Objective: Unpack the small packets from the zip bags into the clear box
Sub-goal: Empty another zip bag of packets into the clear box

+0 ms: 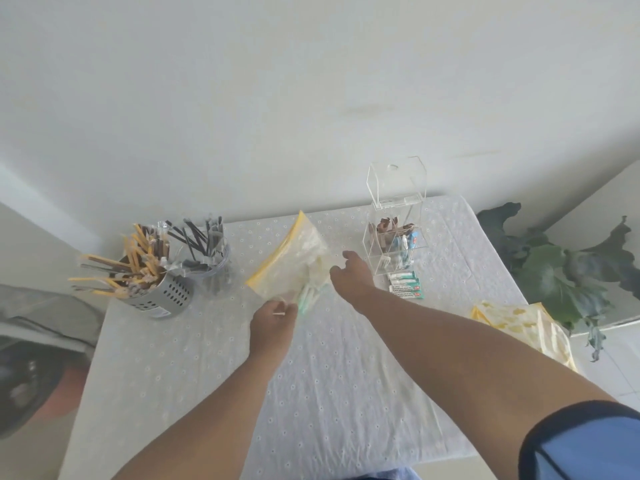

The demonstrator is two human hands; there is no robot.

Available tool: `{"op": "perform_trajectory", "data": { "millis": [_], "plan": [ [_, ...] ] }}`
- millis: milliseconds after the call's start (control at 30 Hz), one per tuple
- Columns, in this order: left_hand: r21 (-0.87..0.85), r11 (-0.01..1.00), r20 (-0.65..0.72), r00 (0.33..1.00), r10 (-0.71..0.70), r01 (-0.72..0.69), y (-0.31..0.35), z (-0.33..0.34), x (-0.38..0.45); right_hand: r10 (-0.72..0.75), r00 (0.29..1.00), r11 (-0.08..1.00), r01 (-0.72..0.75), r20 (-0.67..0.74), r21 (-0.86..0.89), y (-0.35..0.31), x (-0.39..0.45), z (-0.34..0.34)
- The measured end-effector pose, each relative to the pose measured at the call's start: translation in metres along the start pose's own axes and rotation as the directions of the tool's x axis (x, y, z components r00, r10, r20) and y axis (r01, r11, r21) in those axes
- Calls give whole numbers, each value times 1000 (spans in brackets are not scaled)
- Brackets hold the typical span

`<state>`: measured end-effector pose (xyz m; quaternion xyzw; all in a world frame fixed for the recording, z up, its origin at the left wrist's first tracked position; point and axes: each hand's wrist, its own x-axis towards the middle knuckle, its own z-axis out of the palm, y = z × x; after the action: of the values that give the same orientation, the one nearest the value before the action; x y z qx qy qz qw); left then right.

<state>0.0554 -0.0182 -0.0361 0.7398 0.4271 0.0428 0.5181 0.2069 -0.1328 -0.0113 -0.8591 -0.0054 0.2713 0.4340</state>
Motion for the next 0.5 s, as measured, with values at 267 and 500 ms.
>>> {"op": "perform_trajectory", "data": {
  "millis": [267,500],
  "plan": [
    [625,710,12,913,408,-325,-15,31,-36,-54,947,997,67,318,-29,-28,-41,-11],
    [260,952,170,978,119,-161,-25,37,-57,-116,952,988,139,285,-63,34,-53,-23]
  ]
}}
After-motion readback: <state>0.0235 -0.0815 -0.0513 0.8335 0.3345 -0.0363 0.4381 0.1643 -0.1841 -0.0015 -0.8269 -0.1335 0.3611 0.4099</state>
